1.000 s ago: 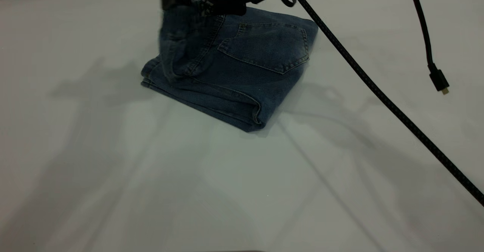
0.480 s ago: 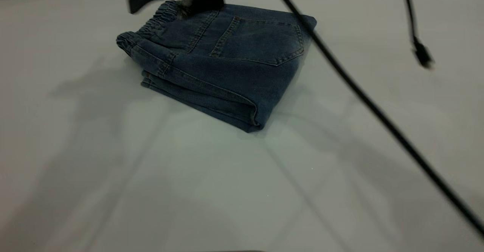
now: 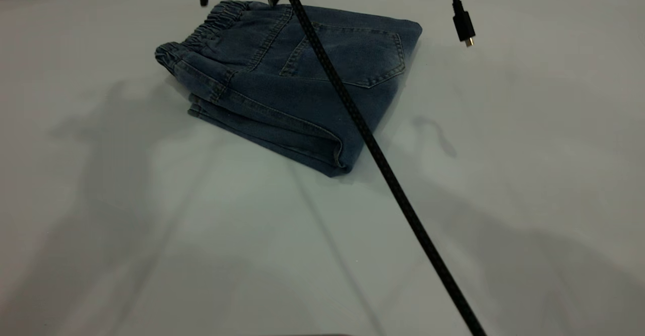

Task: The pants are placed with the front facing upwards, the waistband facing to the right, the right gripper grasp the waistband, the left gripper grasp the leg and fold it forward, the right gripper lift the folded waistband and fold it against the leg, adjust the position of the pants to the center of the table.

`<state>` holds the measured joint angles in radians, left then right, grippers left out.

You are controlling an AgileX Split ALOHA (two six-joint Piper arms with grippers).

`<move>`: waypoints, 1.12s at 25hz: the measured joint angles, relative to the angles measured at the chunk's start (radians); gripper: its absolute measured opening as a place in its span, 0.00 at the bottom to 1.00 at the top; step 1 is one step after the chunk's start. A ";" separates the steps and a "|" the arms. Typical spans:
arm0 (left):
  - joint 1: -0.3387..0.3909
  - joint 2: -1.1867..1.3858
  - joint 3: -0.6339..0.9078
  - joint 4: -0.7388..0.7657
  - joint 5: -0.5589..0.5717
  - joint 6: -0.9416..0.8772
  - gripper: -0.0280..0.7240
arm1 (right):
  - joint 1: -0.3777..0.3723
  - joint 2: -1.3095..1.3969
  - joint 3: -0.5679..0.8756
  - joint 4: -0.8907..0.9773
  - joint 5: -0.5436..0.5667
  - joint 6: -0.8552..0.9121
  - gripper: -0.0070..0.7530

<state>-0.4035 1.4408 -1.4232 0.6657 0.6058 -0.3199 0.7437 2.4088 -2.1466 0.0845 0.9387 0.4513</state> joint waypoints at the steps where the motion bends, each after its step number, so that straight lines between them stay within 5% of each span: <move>1: 0.000 0.000 0.001 -0.002 0.006 0.000 0.61 | -0.004 0.000 -0.006 -0.003 0.000 0.033 0.74; 10: 0.000 0.000 0.001 -0.026 -0.001 -0.005 0.61 | -0.028 0.126 -0.021 0.205 -0.115 0.255 0.70; 17: 0.000 0.000 0.001 -0.084 0.007 -0.013 0.61 | -0.039 0.249 -0.031 0.242 -0.102 0.467 0.69; 28: 0.000 0.000 0.002 -0.101 0.010 -0.004 0.61 | -0.042 0.255 -0.038 0.239 -0.050 0.416 0.68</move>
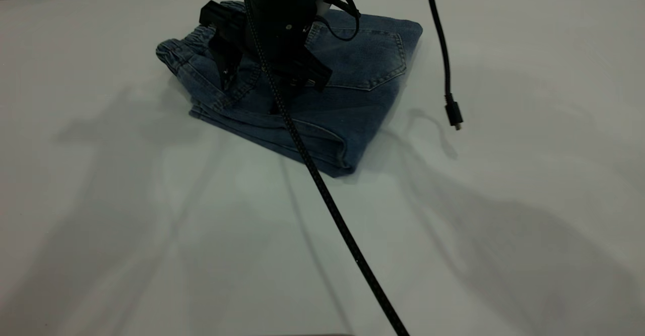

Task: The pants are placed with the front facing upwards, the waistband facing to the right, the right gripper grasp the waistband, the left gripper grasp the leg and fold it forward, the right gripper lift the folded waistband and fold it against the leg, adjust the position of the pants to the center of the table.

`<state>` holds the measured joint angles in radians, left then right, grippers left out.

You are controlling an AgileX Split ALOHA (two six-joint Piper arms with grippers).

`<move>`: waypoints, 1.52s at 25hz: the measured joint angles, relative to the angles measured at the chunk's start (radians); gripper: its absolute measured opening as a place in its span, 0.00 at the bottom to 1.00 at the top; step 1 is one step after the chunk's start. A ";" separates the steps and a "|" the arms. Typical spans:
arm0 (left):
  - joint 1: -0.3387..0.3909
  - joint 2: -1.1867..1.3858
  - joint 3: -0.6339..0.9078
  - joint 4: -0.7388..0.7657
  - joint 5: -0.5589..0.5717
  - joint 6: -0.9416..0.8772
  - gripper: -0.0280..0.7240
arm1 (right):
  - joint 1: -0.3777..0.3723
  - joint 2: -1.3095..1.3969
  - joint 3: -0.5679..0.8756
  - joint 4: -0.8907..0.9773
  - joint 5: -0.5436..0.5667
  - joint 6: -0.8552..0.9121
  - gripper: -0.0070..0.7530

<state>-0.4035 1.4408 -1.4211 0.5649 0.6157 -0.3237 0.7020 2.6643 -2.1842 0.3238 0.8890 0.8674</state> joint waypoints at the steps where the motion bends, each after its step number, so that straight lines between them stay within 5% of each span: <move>1: 0.000 0.000 0.000 0.000 0.000 0.001 0.61 | 0.000 0.000 -0.001 0.000 0.020 -0.036 0.68; 11: 0.000 0.000 0.000 0.000 0.000 0.004 0.61 | 0.005 -0.006 -0.008 -0.094 0.274 -0.461 0.68; 22: 0.000 0.005 0.000 0.001 -0.002 0.006 0.61 | 0.035 -0.044 0.003 -0.181 0.314 -0.622 0.68; 29: 0.000 -0.075 0.006 0.001 0.008 0.065 0.61 | 0.036 -0.327 0.013 -0.217 0.336 -0.691 0.68; 38: 0.000 -0.333 0.006 -0.009 0.238 0.083 0.61 | 0.036 -0.787 0.013 -0.216 0.369 -0.766 0.67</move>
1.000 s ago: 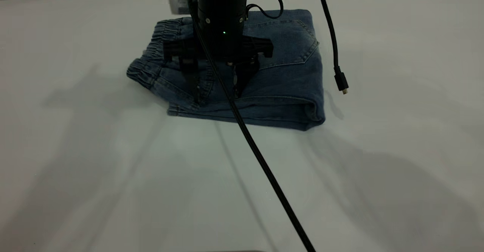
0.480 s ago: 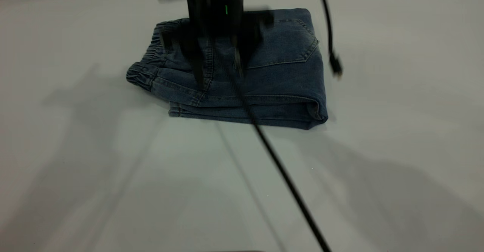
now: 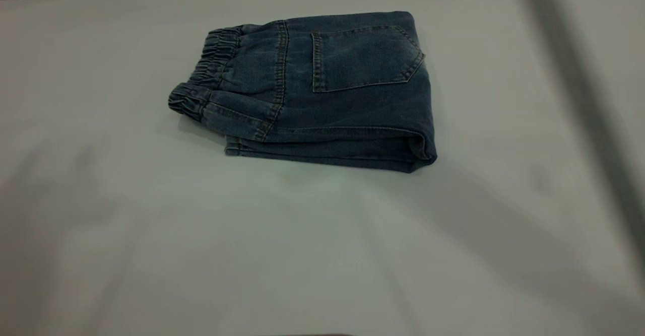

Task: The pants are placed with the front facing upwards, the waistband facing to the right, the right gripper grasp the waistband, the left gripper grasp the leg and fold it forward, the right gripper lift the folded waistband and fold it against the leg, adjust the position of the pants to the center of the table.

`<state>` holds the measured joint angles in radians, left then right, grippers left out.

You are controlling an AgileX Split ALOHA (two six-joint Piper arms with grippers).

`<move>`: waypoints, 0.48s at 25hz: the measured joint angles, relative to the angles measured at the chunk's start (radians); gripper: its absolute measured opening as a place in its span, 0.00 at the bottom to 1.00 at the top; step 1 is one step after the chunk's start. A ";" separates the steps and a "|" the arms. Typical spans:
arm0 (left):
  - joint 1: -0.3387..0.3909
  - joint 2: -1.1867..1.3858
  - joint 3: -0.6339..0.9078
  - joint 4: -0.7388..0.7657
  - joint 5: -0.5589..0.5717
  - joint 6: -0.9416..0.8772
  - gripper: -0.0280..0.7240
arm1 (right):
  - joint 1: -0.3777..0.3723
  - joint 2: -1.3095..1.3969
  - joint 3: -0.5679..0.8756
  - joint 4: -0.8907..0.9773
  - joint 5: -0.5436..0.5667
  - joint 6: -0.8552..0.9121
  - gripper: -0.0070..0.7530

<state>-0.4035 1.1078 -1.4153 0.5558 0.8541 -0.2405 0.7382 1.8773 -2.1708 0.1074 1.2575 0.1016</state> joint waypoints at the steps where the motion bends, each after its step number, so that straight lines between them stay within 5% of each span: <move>1: 0.000 -0.026 0.000 -0.010 0.047 0.001 0.61 | 0.000 -0.051 0.000 0.001 0.005 -0.014 0.66; 7: 0.000 -0.145 0.000 -0.164 0.297 0.079 0.61 | 0.000 -0.306 0.062 -0.001 0.009 -0.080 0.64; 12: 0.000 -0.190 0.001 -0.360 0.304 0.190 0.60 | 0.000 -0.506 0.335 -0.002 0.012 -0.108 0.64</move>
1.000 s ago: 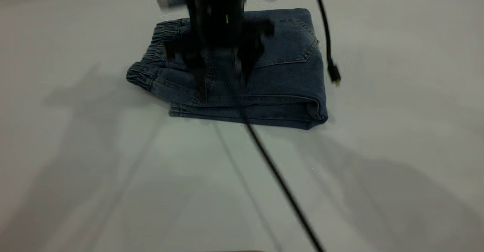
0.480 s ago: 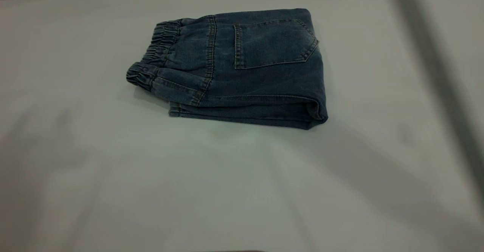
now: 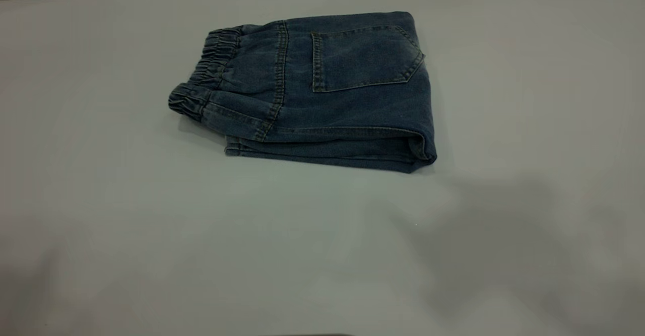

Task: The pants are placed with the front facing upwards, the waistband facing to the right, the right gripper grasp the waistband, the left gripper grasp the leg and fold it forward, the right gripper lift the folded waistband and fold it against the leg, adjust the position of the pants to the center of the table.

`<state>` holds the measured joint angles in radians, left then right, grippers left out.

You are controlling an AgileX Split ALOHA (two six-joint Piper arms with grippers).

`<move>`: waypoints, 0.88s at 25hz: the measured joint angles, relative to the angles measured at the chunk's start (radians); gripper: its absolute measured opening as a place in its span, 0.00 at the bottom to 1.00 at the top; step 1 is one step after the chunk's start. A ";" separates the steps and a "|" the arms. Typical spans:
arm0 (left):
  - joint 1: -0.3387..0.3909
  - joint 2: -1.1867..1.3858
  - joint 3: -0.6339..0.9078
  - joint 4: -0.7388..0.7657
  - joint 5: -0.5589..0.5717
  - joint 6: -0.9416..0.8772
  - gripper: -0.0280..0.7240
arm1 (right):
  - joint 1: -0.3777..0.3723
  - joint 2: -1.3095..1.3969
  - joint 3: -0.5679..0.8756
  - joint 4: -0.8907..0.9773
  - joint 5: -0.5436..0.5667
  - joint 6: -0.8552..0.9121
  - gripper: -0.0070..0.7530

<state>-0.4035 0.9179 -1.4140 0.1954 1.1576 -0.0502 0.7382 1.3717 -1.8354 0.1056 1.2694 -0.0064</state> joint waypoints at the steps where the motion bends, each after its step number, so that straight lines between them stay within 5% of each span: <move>1: 0.000 -0.007 0.011 -0.030 0.000 0.012 0.60 | 0.000 -0.039 0.059 0.000 0.000 0.000 0.64; 7: 0.000 -0.095 0.242 -0.159 0.001 0.038 0.56 | 0.000 -0.250 0.497 -0.002 -0.001 -0.001 0.63; 16: 0.000 -0.284 0.786 -0.220 0.001 0.040 0.56 | 0.000 -0.596 1.024 -0.005 -0.071 0.000 0.62; 22: 0.000 -0.465 0.889 -0.238 -0.015 0.042 0.56 | 0.000 -0.823 1.280 -0.007 -0.180 0.032 0.62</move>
<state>-0.4035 0.4526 -0.5245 -0.0427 1.1422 -0.0086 0.7382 0.5483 -0.5559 0.0983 1.0897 0.0253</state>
